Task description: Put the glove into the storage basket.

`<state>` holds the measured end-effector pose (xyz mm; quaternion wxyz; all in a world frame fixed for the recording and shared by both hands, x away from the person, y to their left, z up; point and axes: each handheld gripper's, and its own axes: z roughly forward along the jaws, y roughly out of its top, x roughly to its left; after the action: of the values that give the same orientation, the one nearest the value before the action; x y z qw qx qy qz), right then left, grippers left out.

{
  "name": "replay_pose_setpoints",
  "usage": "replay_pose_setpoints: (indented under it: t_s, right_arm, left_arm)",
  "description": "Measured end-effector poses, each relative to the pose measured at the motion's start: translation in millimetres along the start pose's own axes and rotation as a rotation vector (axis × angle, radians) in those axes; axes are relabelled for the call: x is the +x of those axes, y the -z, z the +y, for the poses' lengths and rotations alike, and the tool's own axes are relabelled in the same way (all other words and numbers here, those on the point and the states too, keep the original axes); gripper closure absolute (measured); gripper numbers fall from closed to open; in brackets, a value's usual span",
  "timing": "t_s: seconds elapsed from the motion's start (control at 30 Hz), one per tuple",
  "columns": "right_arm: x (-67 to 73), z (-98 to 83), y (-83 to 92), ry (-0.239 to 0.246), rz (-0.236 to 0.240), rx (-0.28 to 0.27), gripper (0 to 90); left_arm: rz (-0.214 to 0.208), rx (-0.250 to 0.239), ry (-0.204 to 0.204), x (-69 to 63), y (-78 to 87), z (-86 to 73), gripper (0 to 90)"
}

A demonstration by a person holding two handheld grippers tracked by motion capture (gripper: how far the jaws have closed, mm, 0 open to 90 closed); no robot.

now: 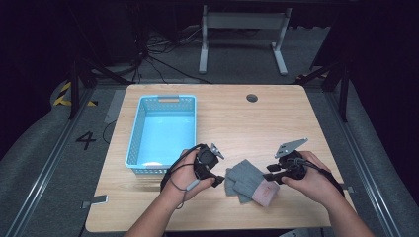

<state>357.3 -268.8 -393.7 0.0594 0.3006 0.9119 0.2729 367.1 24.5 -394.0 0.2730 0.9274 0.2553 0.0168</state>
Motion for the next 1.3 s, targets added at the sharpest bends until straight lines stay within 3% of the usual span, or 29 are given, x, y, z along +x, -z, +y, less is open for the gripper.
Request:
replay_pose_setpoints:
  t_s: [0.2, 0.43, 0.93, 1.3]
  right_arm:
    - [-12.4, -13.7, 7.4, -0.03, -0.038, 0.027, 61.6]
    - [-15.9, -24.1, 8.9, -0.031, -0.024, 0.068, 63.7]
    - [-2.7, -42.1, 12.0, -0.007, 0.026, 0.151, 65.2]
    - [2.3, -40.9, 1.7, 0.028, 0.052, 0.142, 70.2]
  left_arm:
    - [0.005, 0.027, -0.01, 1.8, -7.8, 3.1, 46.7]
    - [-0.015, 0.058, -0.048, 4.0, -22.6, 7.0, 53.9]
    - [-0.057, 0.124, -0.1, 0.6, -40.4, 20.3, 56.1]
    - [-0.048, 0.138, -0.11, 2.4, -46.9, 21.7, 58.6]
